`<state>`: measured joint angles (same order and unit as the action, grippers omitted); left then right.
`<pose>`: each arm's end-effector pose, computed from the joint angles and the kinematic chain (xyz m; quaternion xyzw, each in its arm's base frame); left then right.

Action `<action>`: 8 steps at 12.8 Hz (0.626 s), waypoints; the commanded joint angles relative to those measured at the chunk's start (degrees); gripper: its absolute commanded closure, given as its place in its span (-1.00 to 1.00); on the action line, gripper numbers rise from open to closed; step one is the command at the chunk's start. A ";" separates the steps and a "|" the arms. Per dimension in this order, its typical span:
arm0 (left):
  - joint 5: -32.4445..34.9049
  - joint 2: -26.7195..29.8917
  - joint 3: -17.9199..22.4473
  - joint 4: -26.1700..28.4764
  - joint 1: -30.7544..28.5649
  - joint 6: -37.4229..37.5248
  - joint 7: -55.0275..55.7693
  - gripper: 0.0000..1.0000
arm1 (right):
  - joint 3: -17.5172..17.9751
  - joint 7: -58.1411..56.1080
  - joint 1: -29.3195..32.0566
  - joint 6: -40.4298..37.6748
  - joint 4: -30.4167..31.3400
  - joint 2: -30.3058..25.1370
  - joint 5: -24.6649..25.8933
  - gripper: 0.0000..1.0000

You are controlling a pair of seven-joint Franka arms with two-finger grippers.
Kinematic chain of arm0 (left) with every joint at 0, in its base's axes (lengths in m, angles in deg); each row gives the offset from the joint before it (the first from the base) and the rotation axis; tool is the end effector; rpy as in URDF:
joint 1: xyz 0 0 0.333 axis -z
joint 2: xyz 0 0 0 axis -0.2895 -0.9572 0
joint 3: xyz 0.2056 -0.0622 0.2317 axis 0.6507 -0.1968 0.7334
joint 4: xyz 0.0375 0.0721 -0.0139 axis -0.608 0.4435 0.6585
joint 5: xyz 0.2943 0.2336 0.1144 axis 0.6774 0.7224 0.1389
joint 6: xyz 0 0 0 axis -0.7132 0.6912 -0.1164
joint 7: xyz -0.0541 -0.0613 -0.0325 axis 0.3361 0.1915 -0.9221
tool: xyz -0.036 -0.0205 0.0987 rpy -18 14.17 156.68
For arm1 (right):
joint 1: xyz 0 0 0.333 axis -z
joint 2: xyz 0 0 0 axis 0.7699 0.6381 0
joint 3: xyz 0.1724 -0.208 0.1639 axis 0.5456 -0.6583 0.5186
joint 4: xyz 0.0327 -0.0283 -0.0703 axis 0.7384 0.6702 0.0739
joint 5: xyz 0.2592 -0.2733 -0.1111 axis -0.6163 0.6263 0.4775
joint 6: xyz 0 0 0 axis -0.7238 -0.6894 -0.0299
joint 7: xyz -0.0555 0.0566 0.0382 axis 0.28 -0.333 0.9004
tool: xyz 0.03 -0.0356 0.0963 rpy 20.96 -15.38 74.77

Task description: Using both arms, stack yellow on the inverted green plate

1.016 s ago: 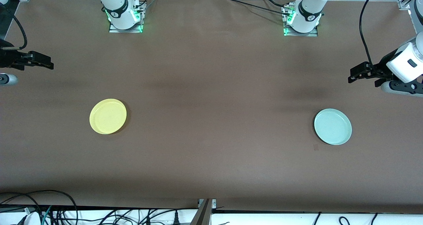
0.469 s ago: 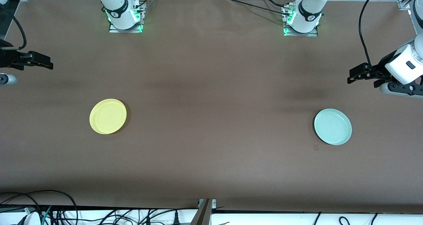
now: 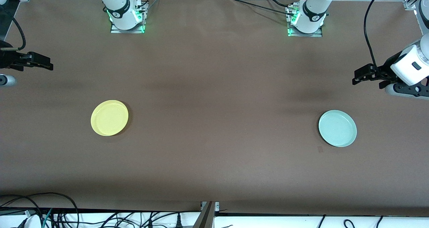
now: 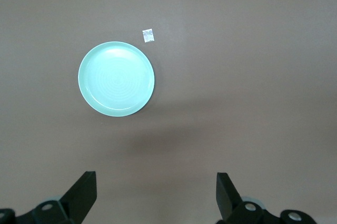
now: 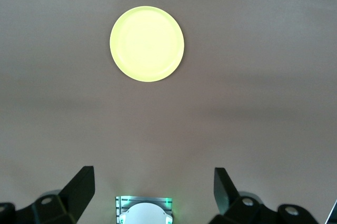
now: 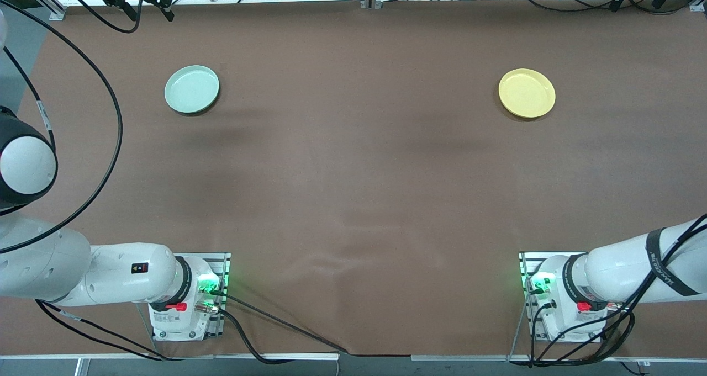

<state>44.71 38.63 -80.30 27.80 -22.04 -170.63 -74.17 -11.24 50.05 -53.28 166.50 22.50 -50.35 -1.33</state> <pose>0.5777 0.0002 0.5552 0.9978 -0.0434 -0.0327 0.0372 0.5767 -0.0322 0.5884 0.9944 0.0244 -0.1016 0.0129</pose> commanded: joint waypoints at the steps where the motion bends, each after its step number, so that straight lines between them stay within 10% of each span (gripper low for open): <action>1: -0.23 -0.20 -0.23 -0.85 -0.24 0.88 -0.77 -1.00 | 0.22 0.51 0.64 -0.28 -0.79 0.29 -0.49 -1.00; 8: -0.15 -0.64 -0.05 -0.93 -0.24 0.88 -1.03 -1.00 | 0.22 0.51 0.64 -0.28 -0.88 0.38 -0.58 -1.00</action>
<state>44.71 38.48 -80.30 27.80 -22.04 -170.62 -74.17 -11.24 50.05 -53.19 166.50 22.50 -50.32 -1.33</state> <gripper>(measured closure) 0.000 0.000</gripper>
